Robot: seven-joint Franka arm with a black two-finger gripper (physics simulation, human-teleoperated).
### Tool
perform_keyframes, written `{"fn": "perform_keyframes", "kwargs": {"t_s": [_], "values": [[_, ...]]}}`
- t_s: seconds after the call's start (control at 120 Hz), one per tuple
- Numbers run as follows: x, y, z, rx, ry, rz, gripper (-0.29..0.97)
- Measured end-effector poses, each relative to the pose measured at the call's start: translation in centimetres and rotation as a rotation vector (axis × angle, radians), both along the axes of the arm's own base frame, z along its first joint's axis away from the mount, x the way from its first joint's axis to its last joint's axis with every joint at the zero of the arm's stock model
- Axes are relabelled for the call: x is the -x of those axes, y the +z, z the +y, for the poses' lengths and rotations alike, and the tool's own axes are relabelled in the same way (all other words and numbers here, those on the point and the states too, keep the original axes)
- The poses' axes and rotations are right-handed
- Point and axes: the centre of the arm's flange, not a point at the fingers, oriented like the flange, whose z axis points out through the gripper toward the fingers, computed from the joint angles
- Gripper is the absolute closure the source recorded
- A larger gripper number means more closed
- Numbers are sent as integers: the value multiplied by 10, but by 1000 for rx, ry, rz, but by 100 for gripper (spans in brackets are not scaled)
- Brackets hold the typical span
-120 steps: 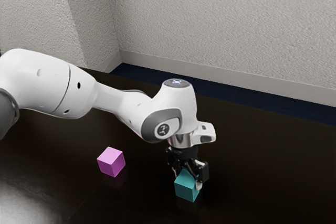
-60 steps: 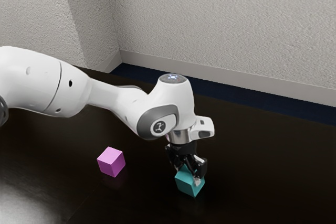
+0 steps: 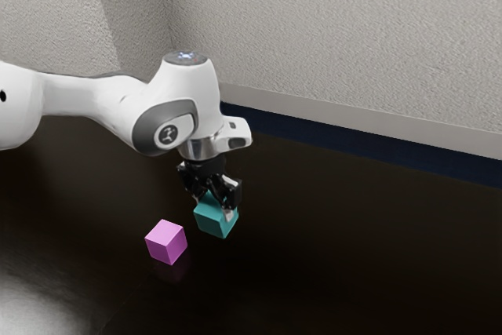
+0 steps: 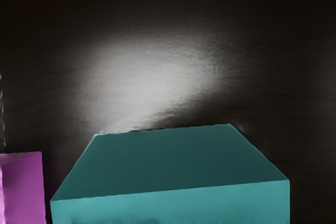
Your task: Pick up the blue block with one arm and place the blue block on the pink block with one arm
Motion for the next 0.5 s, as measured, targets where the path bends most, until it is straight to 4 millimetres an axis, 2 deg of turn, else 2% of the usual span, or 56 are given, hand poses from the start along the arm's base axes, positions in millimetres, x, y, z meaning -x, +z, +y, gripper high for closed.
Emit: {"fn": "perform_keyframes", "kwargs": {"t_s": [0.158,0.4,0.5], "values": [[3,2,27,-27,42,19,37],[4,3,51,-58,46,35,37],[1,2,72,-66,57,42,37]]}}
